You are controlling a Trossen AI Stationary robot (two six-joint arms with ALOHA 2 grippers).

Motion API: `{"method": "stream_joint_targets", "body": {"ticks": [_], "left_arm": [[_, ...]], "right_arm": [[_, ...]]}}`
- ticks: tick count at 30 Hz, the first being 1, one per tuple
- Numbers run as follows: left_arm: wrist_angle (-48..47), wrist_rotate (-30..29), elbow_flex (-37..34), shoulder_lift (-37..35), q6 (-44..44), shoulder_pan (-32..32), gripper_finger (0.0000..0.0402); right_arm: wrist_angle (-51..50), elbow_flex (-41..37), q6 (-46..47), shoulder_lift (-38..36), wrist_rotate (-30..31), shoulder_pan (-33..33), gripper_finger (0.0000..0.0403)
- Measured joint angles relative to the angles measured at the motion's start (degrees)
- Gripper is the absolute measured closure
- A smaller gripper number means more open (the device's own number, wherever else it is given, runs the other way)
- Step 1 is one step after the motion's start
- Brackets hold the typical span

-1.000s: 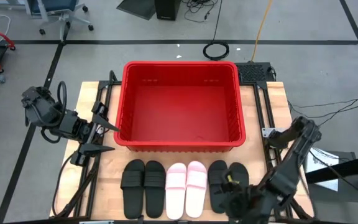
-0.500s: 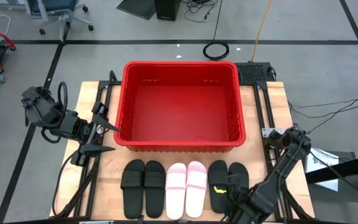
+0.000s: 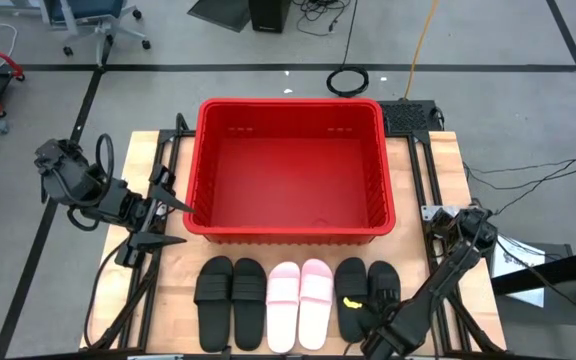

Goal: Pick and place slides into bin
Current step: Put the black slide into the red organizer bin

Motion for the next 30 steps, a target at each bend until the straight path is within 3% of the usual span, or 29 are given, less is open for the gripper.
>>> {"method": "stream_joint_targets", "body": {"ticks": [11,16,30], "left_arm": [[-1.29,0.01,0.0,-0.01,-0.21,0.0,0.0153],[-1.39,-0.07,-0.01,-0.01,-0.13,0.01,0.0153],[-1.39,-1.01,0.0,-0.02,-0.06,0.02,0.0153]], "right_arm": [[2.45,-16.23,6.55,-0.09,1.6,0.24,0.0209],[5.49,-19.53,7.28,-0.33,1.97,0.22,0.0215],[6.8,-20.06,7.39,-2.34,1.95,0.09,0.0364]]}}
